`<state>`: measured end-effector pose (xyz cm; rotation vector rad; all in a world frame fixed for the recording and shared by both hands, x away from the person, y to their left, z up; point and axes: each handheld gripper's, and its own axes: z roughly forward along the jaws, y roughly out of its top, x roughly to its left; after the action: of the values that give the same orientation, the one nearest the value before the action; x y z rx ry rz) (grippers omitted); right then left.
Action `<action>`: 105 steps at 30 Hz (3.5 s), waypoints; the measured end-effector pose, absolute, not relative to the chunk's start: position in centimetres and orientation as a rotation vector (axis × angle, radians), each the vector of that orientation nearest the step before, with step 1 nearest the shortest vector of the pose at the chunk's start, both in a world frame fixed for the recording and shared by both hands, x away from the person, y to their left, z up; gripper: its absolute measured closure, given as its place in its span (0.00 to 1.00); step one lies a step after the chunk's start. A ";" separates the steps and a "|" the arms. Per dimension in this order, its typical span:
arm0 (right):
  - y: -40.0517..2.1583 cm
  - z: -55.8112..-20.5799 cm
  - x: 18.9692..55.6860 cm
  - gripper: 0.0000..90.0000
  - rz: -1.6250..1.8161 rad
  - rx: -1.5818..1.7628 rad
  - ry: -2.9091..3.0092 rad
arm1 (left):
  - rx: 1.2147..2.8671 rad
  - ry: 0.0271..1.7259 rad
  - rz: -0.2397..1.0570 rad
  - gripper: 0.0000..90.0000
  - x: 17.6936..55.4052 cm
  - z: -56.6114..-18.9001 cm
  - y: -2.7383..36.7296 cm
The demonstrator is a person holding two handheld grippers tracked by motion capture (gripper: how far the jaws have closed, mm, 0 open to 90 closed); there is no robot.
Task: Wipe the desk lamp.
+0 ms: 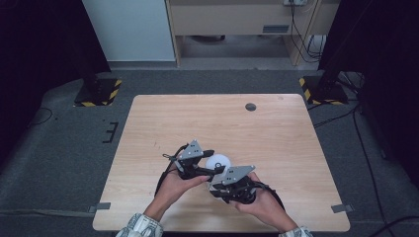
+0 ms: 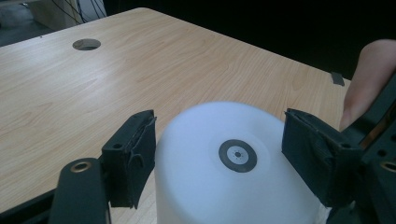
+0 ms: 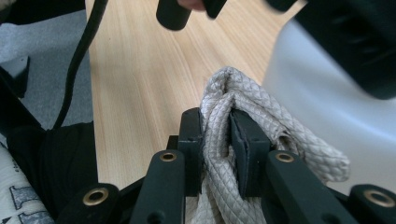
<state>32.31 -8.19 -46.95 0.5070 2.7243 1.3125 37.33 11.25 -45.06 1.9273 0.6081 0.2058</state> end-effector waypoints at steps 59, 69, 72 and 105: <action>-8.6 -49.7 33.0 0.84 1.193 0.558 2.815 | 1.931 0.622 0.188 0.29 37.5 -45.0 11.3; -11.3 -49.0 33.0 0.84 1.194 0.613 2.768 | 1.931 0.622 0.185 0.29 37.5 -45.0 11.3; -11.8 -48.3 33.0 0.84 1.213 0.619 2.740 | 1.932 0.622 0.185 0.29 37.5 -45.0 11.3; -7.7 -47.5 32.9 0.84 1.288 0.492 2.758 | 1.927 0.637 0.166 0.29 37.6 -45.1 11.5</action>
<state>32.91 -7.65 -47.54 0.4921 2.7583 1.2881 37.56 11.50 -45.07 1.9274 0.6368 0.1664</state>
